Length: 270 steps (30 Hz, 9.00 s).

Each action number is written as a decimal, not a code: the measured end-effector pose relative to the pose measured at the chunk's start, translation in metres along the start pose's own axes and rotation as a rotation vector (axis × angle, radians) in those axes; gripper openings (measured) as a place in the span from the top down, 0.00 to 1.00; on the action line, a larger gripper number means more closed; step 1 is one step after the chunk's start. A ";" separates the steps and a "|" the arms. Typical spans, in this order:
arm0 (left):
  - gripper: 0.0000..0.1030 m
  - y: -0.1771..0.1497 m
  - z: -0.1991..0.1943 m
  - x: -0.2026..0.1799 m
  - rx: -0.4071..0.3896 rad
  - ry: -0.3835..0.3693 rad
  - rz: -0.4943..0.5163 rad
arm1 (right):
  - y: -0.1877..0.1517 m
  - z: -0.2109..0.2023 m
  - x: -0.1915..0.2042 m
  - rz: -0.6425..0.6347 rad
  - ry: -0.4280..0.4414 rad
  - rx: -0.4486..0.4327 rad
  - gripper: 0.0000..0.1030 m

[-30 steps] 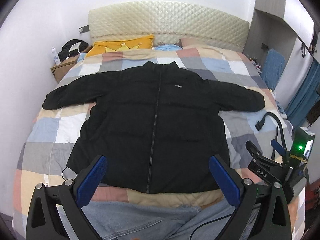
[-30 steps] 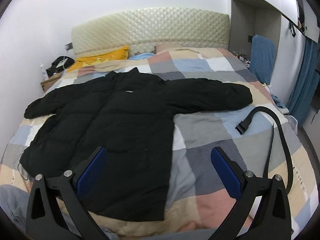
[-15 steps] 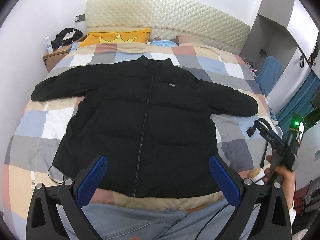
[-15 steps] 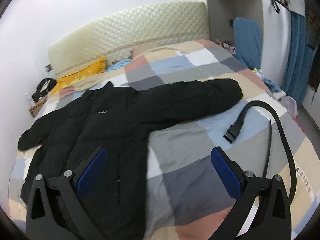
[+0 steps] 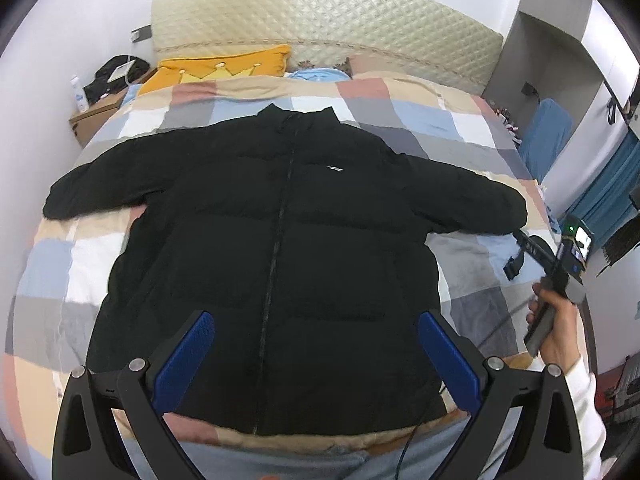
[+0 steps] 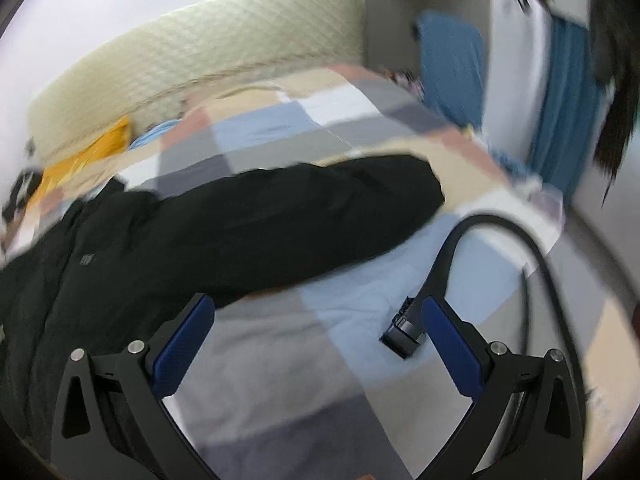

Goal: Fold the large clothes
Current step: 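Grasp the cuff of the jacket sleeve with the right tool, then lift the sleeve and fold it across the jacket body with the right tool, then open the right tool to release the sleeve on the jacket body, then move the left tool toward the cuff of the other sleeve, then grasp the cuff of the other sleeve with the left tool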

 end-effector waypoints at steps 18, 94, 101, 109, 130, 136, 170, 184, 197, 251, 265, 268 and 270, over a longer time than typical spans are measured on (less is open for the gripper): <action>0.01 0.055 0.136 0.018 0.134 -0.082 -0.108 | 0.063 0.185 -0.095 0.511 0.003 0.040 0.09; 0.01 0.005 0.063 0.290 -0.370 0.140 -0.238 | -0.068 -0.049 0.521 -0.438 0.579 -0.134 1.00; 0.01 0.003 0.078 0.291 -0.350 0.163 -0.218 | -0.150 0.005 0.540 -0.561 0.503 0.008 1.00; 0.01 0.005 0.090 0.289 -0.331 0.152 -0.203 | -0.153 0.013 0.537 -0.570 0.494 0.067 0.97; 0.01 -0.001 0.073 0.254 -0.374 0.158 -0.129 | -0.100 -0.098 0.447 -0.505 0.567 -0.053 0.12; 0.01 -0.002 0.060 0.218 -0.395 0.150 -0.069 | -0.070 -0.137 0.386 -0.434 0.504 -0.170 0.12; 0.01 -0.045 0.014 0.133 -0.479 0.044 0.005 | -0.136 -0.220 0.200 -0.334 0.488 -0.284 0.12; 0.01 -0.059 0.027 0.125 -0.469 0.119 0.041 | -0.164 -0.217 0.183 -0.333 0.436 -0.258 0.11; 0.01 -0.057 0.034 0.171 -0.354 0.044 -0.057 | -0.171 -0.218 0.189 -0.352 0.429 -0.264 0.09; 0.01 0.089 0.264 0.685 -0.416 -0.033 -0.818 | -0.164 -0.120 0.270 -0.298 0.260 -0.016 0.03; 0.90 0.116 0.219 0.667 -0.483 0.128 -0.877 | -0.153 -0.116 0.253 -0.234 0.314 0.003 0.03; 0.92 0.128 0.188 0.646 -0.530 0.178 -0.845 | -0.157 -0.128 0.251 -0.272 0.310 -0.029 0.03; 0.92 0.137 0.168 0.633 -0.548 0.200 -0.818 | -0.159 -0.135 0.248 -0.287 0.317 -0.048 0.03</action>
Point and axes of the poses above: each gripper's, at about its wrist camera, not at the fingertips, and z roughly the way its jaws point, x to its left, y to its top, the point moved 1 cm from there along z, roughly the way its jaws point, and after that the axes turned 3 degrees about -y, right-handed, at the moved point
